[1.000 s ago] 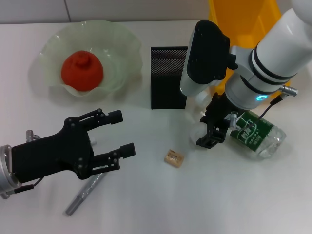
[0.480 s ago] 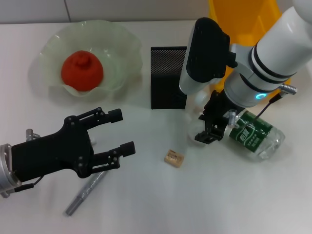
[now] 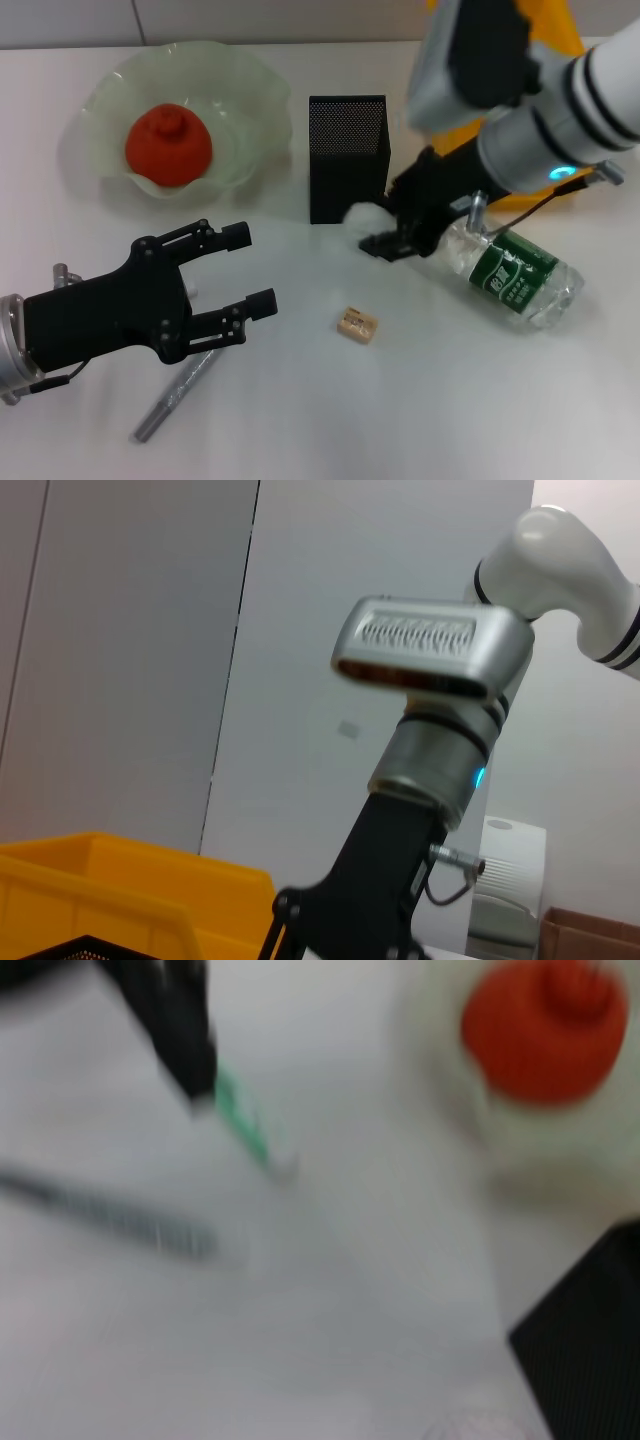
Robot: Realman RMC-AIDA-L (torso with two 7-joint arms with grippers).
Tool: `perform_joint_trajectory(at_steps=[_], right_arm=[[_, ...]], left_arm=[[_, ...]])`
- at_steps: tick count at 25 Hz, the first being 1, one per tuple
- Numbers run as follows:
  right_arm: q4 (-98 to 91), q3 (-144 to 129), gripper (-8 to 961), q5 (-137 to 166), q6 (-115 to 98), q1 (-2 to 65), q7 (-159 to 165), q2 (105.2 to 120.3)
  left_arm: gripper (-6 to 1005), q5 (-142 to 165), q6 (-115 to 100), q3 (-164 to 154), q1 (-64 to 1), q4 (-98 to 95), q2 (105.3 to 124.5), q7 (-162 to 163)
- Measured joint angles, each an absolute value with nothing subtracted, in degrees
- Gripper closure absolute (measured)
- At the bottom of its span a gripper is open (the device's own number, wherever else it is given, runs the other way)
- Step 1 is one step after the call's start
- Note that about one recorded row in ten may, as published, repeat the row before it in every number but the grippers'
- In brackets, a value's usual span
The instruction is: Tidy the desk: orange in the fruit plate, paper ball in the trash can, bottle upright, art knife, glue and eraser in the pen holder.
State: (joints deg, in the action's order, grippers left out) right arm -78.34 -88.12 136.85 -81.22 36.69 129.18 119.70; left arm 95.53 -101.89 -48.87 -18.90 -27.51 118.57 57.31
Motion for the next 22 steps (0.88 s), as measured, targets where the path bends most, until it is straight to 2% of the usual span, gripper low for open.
perform_joint_trajectory(at_steps=[6, 12, 22], right_arm=[[-77.93, -79.37, 511, 117.75, -76.82, 30.05, 119.1, 119.52], [-69.63, -76.86, 511, 91.78, -67.79, 20.25, 99.34, 119.55], [-47.51, -76.28, 512, 59.68, -65.65, 17.66, 63.84, 119.52]], left_arm=[[217, 95.46, -101.57, -48.84, -18.8, -27.51, 118.57, 57.31], [217, 95.44, -101.23, -48.78, -18.89, -27.51, 118.56, 57.31], [218, 95.45, -100.61, -49.1, -18.9, -27.51, 118.65, 57.31]])
